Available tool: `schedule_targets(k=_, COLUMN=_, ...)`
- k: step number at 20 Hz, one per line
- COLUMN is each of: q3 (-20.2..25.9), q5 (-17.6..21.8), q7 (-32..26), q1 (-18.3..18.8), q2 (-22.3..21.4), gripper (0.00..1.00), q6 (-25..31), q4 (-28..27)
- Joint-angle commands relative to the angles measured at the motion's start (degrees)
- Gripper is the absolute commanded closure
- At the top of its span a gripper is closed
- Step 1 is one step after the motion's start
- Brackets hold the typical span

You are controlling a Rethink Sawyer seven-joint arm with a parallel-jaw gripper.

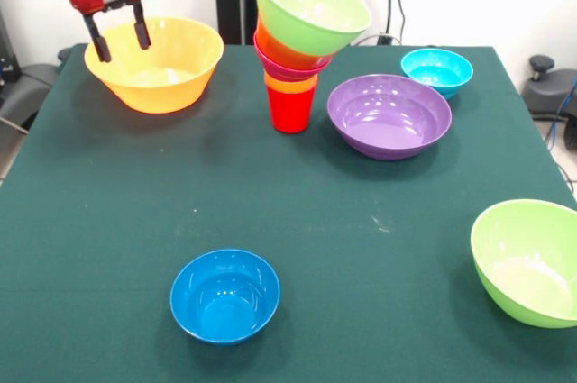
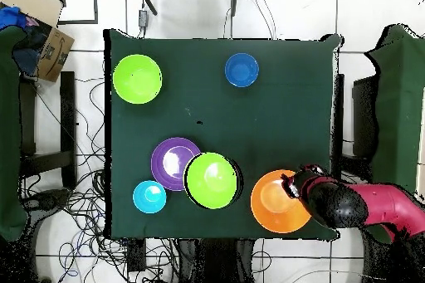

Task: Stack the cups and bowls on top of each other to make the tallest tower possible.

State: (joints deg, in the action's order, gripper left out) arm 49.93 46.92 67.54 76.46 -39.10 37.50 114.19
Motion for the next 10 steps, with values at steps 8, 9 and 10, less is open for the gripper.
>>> schedule_targets(k=8, q3=0.5, q5=7.4, q7=-13.6, q1=-0.6, q2=5.2, gripper=0.00, q6=-0.3, q4=-1.0)
schedule_targets(k=9, q3=0.6, q5=7.5, q7=-13.3, q1=-0.6, q2=5.2, gripper=0.00, q6=-0.4, q4=-0.9)
schedule_targets(k=10, q3=0.6, q5=7.6, q7=-13.0, q1=-0.6, q2=5.1, gripper=0.00, q6=-0.5, q4=-0.8)
